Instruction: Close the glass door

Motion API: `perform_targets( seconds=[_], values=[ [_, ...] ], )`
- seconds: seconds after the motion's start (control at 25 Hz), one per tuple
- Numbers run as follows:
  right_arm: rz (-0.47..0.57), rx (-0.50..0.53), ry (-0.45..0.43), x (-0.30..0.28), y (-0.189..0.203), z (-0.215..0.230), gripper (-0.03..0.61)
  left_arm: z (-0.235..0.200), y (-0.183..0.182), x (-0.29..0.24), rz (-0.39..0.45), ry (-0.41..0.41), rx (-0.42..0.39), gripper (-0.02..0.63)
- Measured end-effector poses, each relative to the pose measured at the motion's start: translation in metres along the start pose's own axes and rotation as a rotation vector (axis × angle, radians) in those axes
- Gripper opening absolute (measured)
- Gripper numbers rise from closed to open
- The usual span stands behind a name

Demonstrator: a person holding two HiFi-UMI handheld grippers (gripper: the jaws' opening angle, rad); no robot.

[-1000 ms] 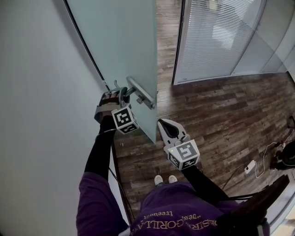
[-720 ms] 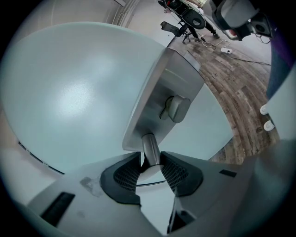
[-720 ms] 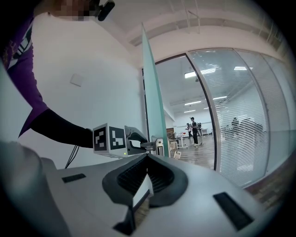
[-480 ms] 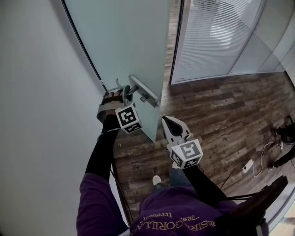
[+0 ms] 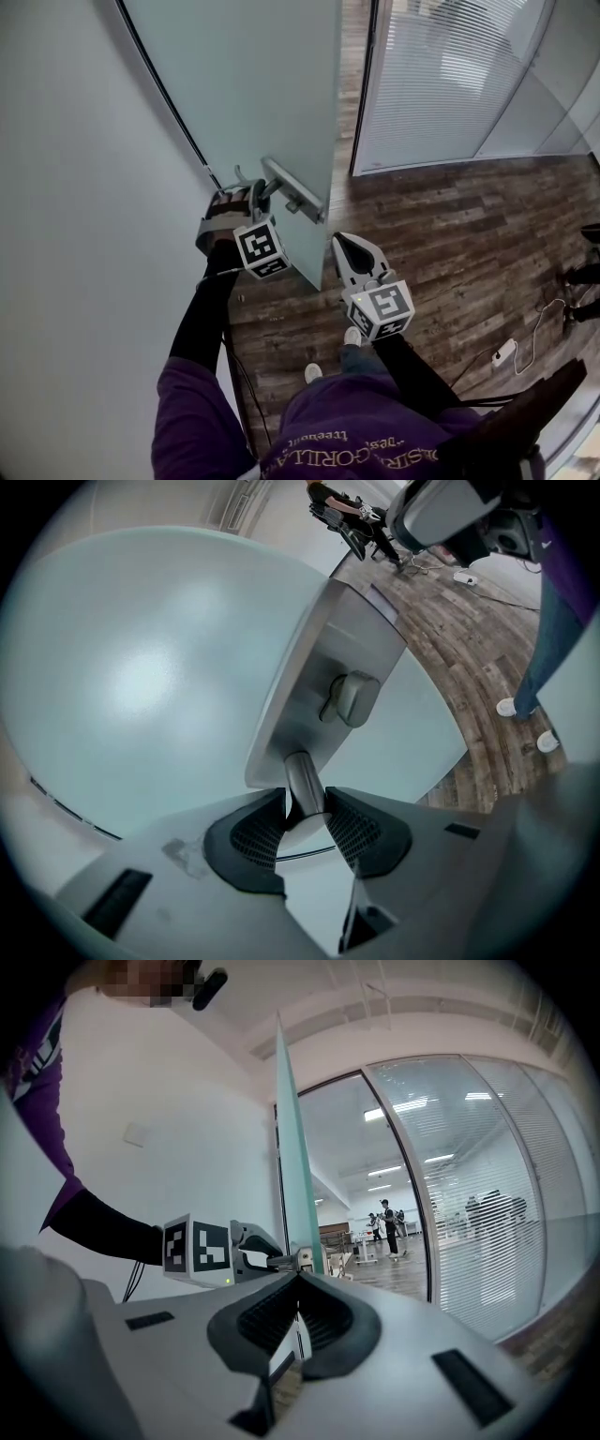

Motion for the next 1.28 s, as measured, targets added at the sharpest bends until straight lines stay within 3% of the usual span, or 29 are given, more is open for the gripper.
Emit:
perform_targets(
  seconds=[0.44, 0.8, 1.28],
  values=[
    [0.010, -0.014, -0.042, 0.001, -0.010, 0.084, -0.009, -0.011, -0.044, -0.039, -0.059, -0.018, 0.031, 0.133],
    [0.042, -0.014, -0.088, 0.000, -0.019, 0.119, -0.009, -0.020, -0.073, -0.066, -0.076, -0.028, 0.050, 0.132],
    [0.067, -0.024, -0.001, -0.036, -0.030, 0.169, -0.009, -0.043, -0.105, -0.115, -0.055, 0.013, 0.055, 0.132]
  ],
)
Point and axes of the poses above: the fingertips, and each gripper's own axes: x backward along the fingers, z to its right, y out of its underside, the point moved 7 cm from there along x, backward along the fingers, and after that the axes turned 3 degrees about z, right-handed, at the moved point
